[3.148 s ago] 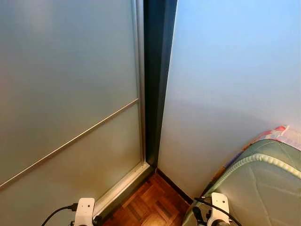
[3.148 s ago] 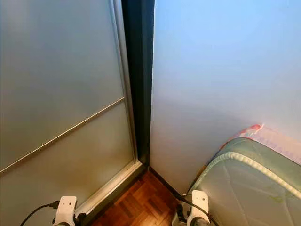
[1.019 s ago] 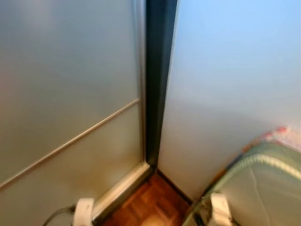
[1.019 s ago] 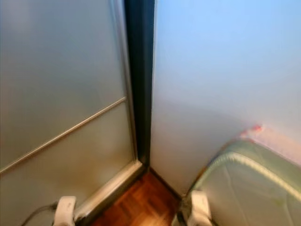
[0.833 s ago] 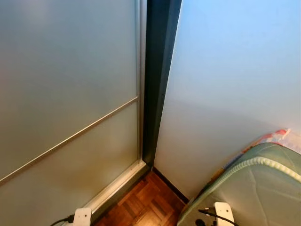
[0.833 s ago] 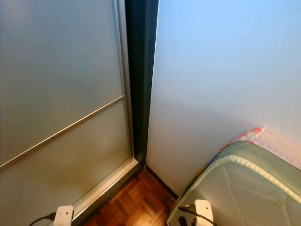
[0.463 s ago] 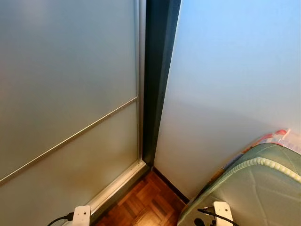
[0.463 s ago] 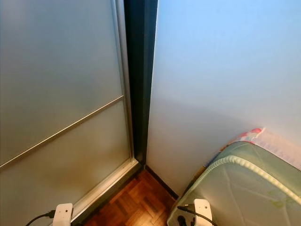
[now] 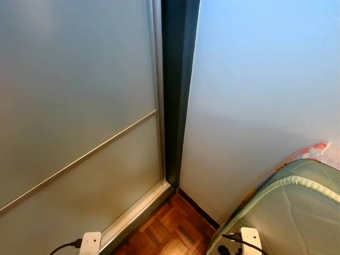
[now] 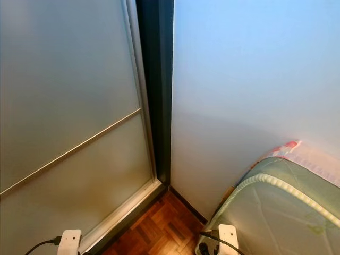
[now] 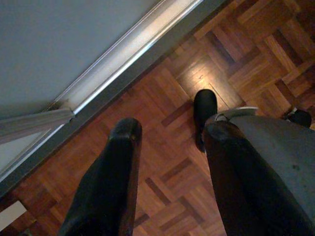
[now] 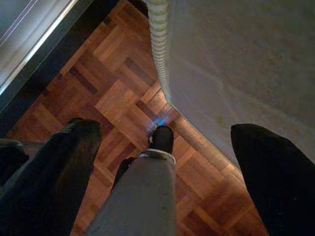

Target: Clean up the room

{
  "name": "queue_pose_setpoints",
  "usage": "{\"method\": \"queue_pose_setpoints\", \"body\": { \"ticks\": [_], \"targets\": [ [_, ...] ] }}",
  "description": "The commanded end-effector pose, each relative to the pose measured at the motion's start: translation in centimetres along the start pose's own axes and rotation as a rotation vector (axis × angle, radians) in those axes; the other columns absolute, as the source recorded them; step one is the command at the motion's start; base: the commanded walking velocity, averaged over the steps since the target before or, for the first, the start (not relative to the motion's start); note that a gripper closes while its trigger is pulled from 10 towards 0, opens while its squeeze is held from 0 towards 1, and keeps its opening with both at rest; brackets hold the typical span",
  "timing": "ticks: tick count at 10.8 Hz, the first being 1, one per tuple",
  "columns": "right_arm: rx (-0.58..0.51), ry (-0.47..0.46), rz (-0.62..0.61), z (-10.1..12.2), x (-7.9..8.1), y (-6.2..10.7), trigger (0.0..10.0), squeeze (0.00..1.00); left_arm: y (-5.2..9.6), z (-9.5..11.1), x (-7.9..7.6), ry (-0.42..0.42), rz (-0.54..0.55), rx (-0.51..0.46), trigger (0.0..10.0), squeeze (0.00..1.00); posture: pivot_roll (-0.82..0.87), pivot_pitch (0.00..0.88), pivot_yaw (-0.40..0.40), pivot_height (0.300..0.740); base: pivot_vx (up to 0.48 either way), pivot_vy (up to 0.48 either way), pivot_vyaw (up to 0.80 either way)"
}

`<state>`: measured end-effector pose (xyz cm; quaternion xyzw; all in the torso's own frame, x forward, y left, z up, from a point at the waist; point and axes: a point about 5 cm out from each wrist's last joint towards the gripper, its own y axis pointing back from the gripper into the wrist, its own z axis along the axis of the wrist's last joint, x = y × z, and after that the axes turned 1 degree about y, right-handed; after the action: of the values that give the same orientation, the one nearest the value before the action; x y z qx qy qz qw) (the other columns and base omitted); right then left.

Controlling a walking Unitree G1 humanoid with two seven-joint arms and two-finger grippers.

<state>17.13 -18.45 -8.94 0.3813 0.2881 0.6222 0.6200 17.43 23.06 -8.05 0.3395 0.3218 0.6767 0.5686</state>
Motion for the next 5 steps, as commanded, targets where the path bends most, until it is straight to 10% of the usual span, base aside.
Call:
{"method": "queue_pose_setpoints", "body": {
  "ticks": [1,5],
  "targets": [
    [0.012,-0.005,-0.009,-0.15,-0.15,0.03,10.0,0.00,0.07,-0.50,0.05,0.010,0.001,0.016,10.0,0.00,0.18,0.089,-0.013,0.740,0.000,0.000,0.00],
    [0.010,0.005,-0.004,-0.19,-0.36,0.10,10.0,0.00,0.09,-0.75,-0.18,0.019,-0.002,0.025,10.0,0.00,0.19,0.089,-0.030,0.740,0.000,0.000,0.00]
  ]
}}
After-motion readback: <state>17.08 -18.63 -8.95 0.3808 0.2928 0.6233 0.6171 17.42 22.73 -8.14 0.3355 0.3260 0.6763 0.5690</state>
